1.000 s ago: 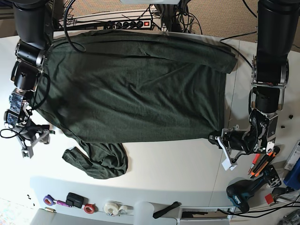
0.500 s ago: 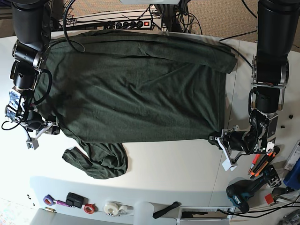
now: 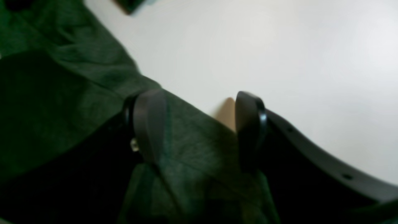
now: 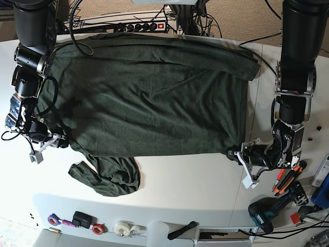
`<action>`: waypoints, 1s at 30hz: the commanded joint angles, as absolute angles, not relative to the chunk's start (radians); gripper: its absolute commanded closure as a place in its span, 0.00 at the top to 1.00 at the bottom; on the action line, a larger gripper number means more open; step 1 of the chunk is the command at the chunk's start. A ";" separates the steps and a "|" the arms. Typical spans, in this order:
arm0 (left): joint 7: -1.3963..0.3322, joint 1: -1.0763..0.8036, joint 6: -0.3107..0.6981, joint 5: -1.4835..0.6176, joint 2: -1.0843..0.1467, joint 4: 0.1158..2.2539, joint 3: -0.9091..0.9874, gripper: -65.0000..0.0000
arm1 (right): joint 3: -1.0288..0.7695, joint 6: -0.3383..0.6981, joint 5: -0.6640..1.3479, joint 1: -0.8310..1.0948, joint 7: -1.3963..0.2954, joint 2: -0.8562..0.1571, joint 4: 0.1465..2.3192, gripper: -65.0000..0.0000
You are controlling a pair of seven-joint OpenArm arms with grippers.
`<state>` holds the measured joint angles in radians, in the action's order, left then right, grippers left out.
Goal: Layout the t-shirt on the table in an organized manner, then fold the t-shirt properly
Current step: 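Grasp the opposite shirt edge with both grippers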
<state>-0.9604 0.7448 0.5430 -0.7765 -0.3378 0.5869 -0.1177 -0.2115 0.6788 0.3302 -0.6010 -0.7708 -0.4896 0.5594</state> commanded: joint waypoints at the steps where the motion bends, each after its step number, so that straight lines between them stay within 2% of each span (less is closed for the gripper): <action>1: -0.943 0.784 0.548 -0.807 -0.346 0.600 -0.115 0.00 | -0.208 0.698 0.313 -0.598 -0.846 -0.484 0.556 0.53; 3: -0.943 0.784 0.548 -0.815 -0.347 0.600 -0.115 0.00 | -0.208 0.698 0.323 -0.589 -0.847 -0.479 0.556 0.53; 4: -0.943 0.784 0.548 -0.815 -0.347 0.600 -0.115 0.00 | -0.208 0.698 0.323 -0.586 -0.847 -0.474 0.556 0.48; 6: -0.943 0.784 0.548 -0.815 -0.347 0.600 -0.115 0.00 | -0.208 0.698 0.325 -0.576 -0.847 -0.464 0.556 0.28; 8: -0.943 0.784 0.548 -0.816 -0.346 0.600 -0.115 0.00 | -0.208 0.698 0.330 -0.570 -0.850 -0.453 0.556 0.00; 16: -0.943 0.784 0.548 -0.852 -0.347 0.600 -0.115 0.00 | -0.211 0.698 0.450 -0.568 -0.829 -0.449 0.577 0.00; 18: -0.944 0.783 0.583 -0.907 -0.352 0.600 -0.115 0.00 | -0.211 0.698 0.480 -0.567 -0.839 -0.449 0.613 0.00; 23: -1.018 0.775 0.698 -1.093 -0.368 0.623 -0.115 0.00 | -0.211 0.698 0.518 -0.546 -0.910 -0.449 0.747 0.00; 30: -1.079 0.724 0.698 -1.179 -0.414 0.686 -0.115 0.00 | -0.211 0.698 0.527 -0.382 -0.919 -0.458 1.006 0.00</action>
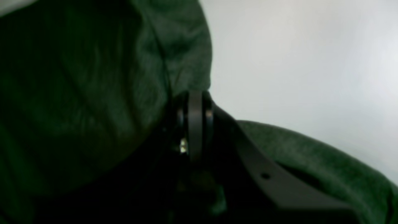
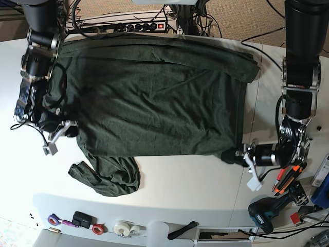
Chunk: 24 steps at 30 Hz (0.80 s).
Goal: Layout the t-shirt on the table in an organized manner, then fold the t-shirt properly
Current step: 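Grasp the opposite shirt edge with both grippers, then lift the held edge and fold it over the shirt with both grippers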
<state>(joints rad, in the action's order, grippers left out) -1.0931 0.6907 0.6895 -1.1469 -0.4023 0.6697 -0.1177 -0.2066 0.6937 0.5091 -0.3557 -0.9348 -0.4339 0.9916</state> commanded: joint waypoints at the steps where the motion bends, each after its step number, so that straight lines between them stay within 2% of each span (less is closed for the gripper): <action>1: -1.084 0.715 0.698 -1.192 -0.422 0.693 -0.114 0.00 | -0.211 0.698 0.527 -0.356 -0.916 -0.463 1.038 0.00; 8: -1.172 0.653 0.698 -1.277 -0.471 0.796 -0.112 0.00 | -0.276 0.698 0.540 -0.229 -0.906 -0.492 1.225 0.00; 15: -1.199 0.575 0.698 -1.280 -0.511 0.935 -0.103 0.00 | -0.428 0.698 0.674 -0.170 -0.987 -0.491 1.293 0.00; 24: -1.256 0.436 0.698 -1.316 -0.516 1.059 0.117 0.00 | -0.586 0.698 0.783 -0.046 -1.033 -0.493 1.299 0.00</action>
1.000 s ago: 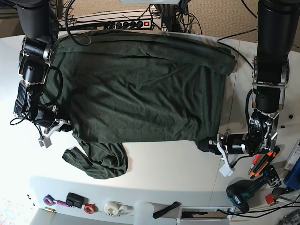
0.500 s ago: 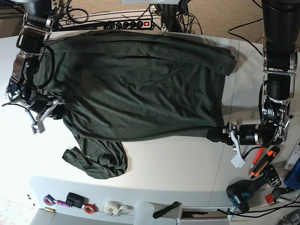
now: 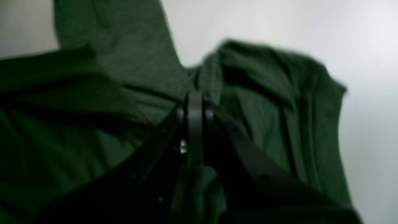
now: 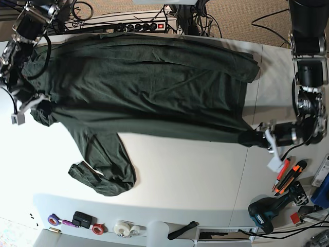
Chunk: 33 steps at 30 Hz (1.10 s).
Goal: Layout the t-shirt on the table in an organized manner, then fold the t-shirt properly
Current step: 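Lift the held edge and fold it over the shirt with both grippers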
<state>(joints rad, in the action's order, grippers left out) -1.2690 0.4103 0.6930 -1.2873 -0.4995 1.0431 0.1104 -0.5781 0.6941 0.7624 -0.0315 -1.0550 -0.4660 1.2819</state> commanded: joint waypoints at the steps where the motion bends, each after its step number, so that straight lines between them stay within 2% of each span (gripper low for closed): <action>1: -1.282 0.421 0.698 -1.346 -0.516 1.066 0.139 0.00 | -0.595 0.698 0.799 -0.033 -1.043 -0.493 1.299 0.00; 6: -1.358 0.346 0.698 -1.458 -0.516 1.085 0.209 0.00 | -0.630 0.698 0.892 0.017 -1.103 -0.493 1.303 0.00; 16: -1.381 0.230 0.698 -1.484 -0.516 1.150 0.221 0.00 | -0.747 0.698 1.111 0.033 -1.273 -0.493 1.304 0.00; 33: -1.391 0.141 0.698 -1.484 -0.516 1.240 0.221 0.00 | -0.757 0.698 1.113 0.098 -1.320 -0.493 1.303 0.00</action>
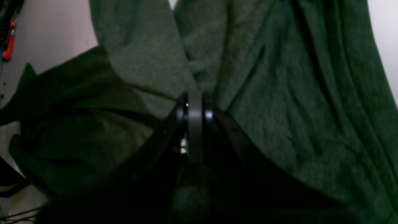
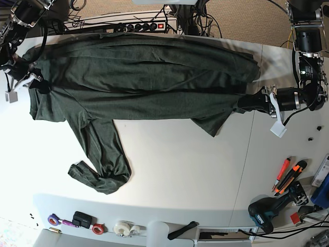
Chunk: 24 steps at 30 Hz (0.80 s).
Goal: Layout the t-shirt on the table in an organized manner, then fold the t-shirt properly
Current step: 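Lift the held edge and fold it over the shirt with both grippers, then open the right gripper and release the shirt edge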
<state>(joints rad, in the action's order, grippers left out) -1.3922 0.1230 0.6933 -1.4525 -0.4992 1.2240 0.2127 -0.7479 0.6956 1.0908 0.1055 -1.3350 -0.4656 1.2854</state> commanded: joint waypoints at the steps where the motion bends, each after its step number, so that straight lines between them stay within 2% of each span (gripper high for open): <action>1: -1.391 0.140 0.698 -1.484 -0.516 1.240 0.221 0.00 | -0.757 0.698 1.113 0.101 -1.320 -0.493 1.303 0.00; 7: -1.391 0.124 0.698 -1.482 -0.514 1.240 0.221 0.00 | -0.755 0.698 1.066 0.102 -1.317 -0.493 1.303 0.00; 9: -1.379 0.119 0.698 -1.452 -0.512 1.240 0.221 0.24 | -0.754 0.698 1.050 0.102 -1.317 -0.493 1.303 0.01; 10: -1.361 0.115 0.698 -1.444 -0.512 1.240 0.221 0.35 | -0.754 0.698 1.050 0.102 -1.316 -0.493 1.303 0.16; 11: -1.346 0.113 0.698 -1.437 -0.512 1.240 0.221 0.41 | -0.754 0.698 1.050 0.102 -1.312 -0.493 1.303 0.30; 12: -1.340 0.112 0.698 -1.428 -0.513 1.240 0.221 0.42 | -0.754 0.698 1.050 0.102 -1.304 -0.493 1.303 0.40; 13: -1.336 0.113 0.698 -1.423 -0.513 1.240 0.221 0.42 | -0.754 0.698 1.050 0.102 -1.297 -0.493 1.303 0.45; 19: -1.326 0.114 0.698 -1.427 -0.513 1.240 0.221 0.42 | -0.755 0.698 1.060 0.097 -1.228 -0.504 1.304 0.45; 24: -1.326 0.117 0.698 -1.452 -0.513 1.240 0.221 0.42 | -0.755 0.698 1.096 0.040 -1.211 -0.558 1.304 0.45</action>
